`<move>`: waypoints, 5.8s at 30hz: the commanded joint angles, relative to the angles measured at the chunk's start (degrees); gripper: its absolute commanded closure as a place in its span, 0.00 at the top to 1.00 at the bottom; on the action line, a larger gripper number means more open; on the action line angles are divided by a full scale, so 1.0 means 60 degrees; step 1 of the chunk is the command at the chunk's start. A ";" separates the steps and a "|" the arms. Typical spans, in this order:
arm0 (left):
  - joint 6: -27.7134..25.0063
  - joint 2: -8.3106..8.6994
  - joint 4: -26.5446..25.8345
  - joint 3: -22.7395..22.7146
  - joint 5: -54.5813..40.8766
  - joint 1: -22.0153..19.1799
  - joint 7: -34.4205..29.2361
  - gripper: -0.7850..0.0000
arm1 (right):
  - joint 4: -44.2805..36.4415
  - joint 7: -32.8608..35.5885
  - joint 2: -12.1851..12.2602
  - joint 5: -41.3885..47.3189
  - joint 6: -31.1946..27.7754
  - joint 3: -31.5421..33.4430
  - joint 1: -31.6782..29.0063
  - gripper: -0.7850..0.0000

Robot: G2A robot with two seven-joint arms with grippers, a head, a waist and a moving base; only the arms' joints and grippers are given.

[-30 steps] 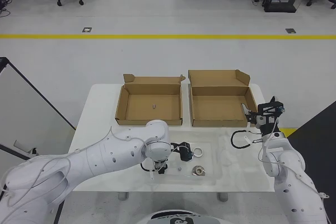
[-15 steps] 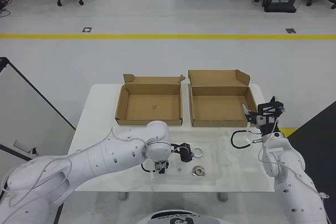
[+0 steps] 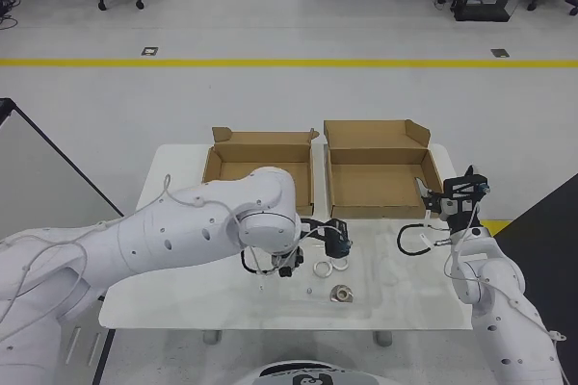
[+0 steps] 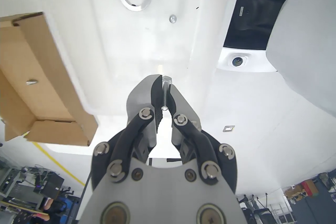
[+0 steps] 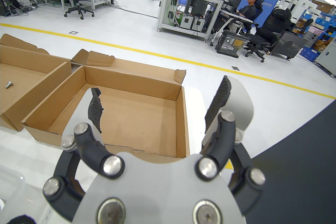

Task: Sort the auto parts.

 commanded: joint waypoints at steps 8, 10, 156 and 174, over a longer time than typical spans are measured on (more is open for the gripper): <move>0.0001 0.0288 -0.0557 -0.0284 -0.0938 -0.1275 0.0000 0.00 | 0.0000 0.0000 0.0000 0.0000 0.0000 0.0000 0.0000 1.00; 0.0001 0.0288 -0.0557 -0.0284 -0.0938 -0.1275 0.0000 0.00 | 0.0000 0.0000 0.0000 0.0000 0.0000 0.0000 0.0000 1.00; -0.6953 -0.0815 -0.0358 -0.7146 -1.2263 0.3886 0.6947 0.00 | 0.0000 0.0000 0.0000 0.0000 0.0000 0.0000 0.0000 1.00; -0.6953 -0.0982 -0.0348 -0.7237 -1.2002 0.3899 0.6947 0.00 | 0.0000 0.0000 0.0000 0.0000 0.0000 0.0000 0.0000 1.00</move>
